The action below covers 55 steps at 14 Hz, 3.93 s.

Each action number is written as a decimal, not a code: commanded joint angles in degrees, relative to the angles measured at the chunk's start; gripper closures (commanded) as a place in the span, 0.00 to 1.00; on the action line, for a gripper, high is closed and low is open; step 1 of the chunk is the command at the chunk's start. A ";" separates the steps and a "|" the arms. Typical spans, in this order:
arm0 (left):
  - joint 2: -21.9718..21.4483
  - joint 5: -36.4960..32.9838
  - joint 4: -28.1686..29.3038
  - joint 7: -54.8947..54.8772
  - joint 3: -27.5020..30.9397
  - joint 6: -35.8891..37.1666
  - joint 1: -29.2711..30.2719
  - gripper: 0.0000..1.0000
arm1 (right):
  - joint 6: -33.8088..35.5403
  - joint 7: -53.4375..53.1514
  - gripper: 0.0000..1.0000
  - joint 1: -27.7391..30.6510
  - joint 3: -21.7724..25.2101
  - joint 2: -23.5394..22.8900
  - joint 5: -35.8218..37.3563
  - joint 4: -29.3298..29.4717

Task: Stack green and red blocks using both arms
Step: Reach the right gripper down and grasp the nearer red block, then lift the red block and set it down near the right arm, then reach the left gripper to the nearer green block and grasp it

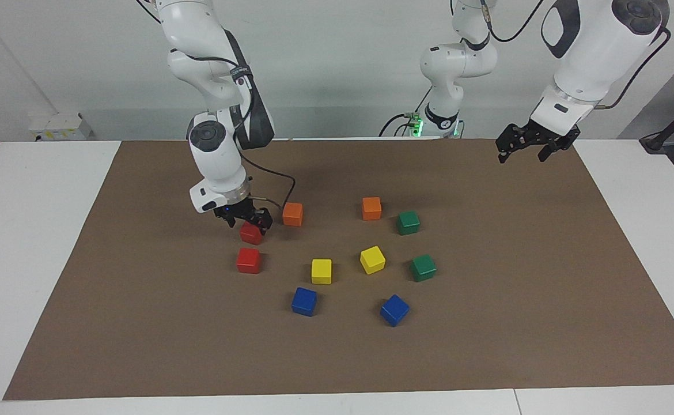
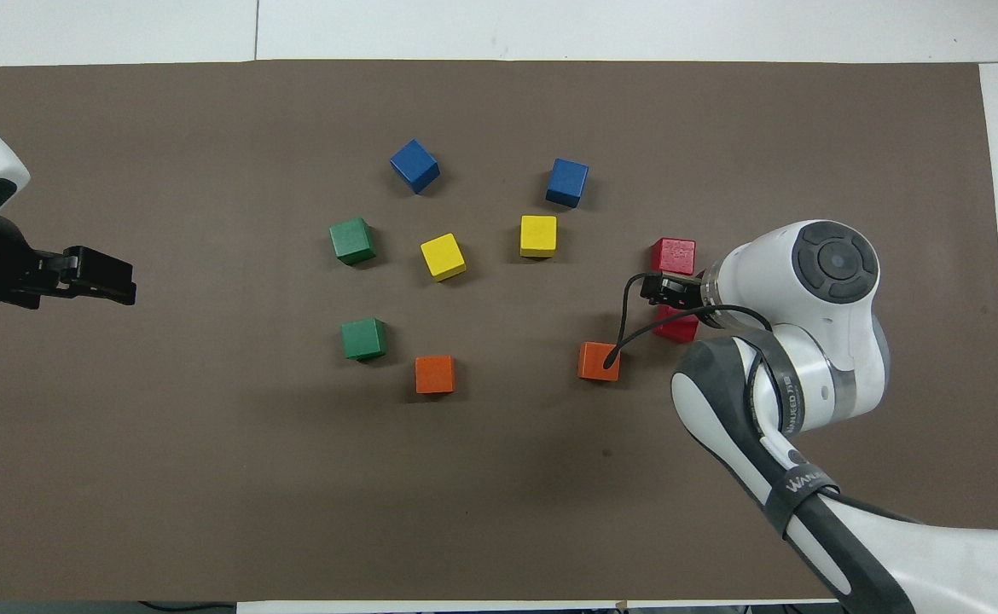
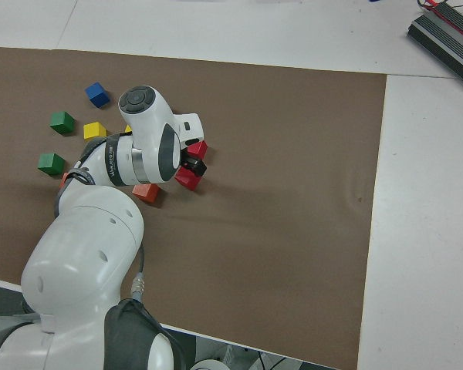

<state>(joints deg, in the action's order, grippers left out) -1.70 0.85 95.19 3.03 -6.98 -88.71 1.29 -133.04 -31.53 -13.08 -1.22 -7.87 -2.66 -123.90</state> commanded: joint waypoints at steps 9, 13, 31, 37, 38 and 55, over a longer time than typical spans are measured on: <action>-1.11 -0.06 0.53 -0.05 0.21 0.82 0.03 0.00 | -3.10 -0.02 0.00 -0.28 0.07 1.98 -0.68 -5.21; -1.11 -0.06 0.53 -0.05 0.21 0.82 0.03 0.00 | -4.94 -0.02 0.00 -0.28 0.07 1.63 -0.68 -5.30; -1.11 -0.06 0.61 -0.05 0.21 0.91 0.03 0.00 | 14.40 29.46 1.00 11.74 0.60 2.51 0.37 10.35; -1.11 -0.06 0.53 0.04 0.12 0.82 -0.67 0.00 | 8.77 45.74 1.00 21.41 0.60 0.14 0.55 8.85; -1.11 -0.06 0.53 -0.13 0.12 0.73 -0.24 0.00 | 7.98 46.55 1.00 21.86 0.60 -0.30 0.55 8.68; -0.41 0.64 20.90 29.48 -0.41 -24.74 -14.99 0.00 | 1.03 44.02 1.00 22.66 0.60 -4.09 0.37 5.08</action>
<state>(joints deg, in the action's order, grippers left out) -1.12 1.19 112.02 29.88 -8.08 -109.45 -11.81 -130.77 13.89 8.73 0.01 -11.82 -2.46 -118.52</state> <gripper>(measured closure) 0.000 0.454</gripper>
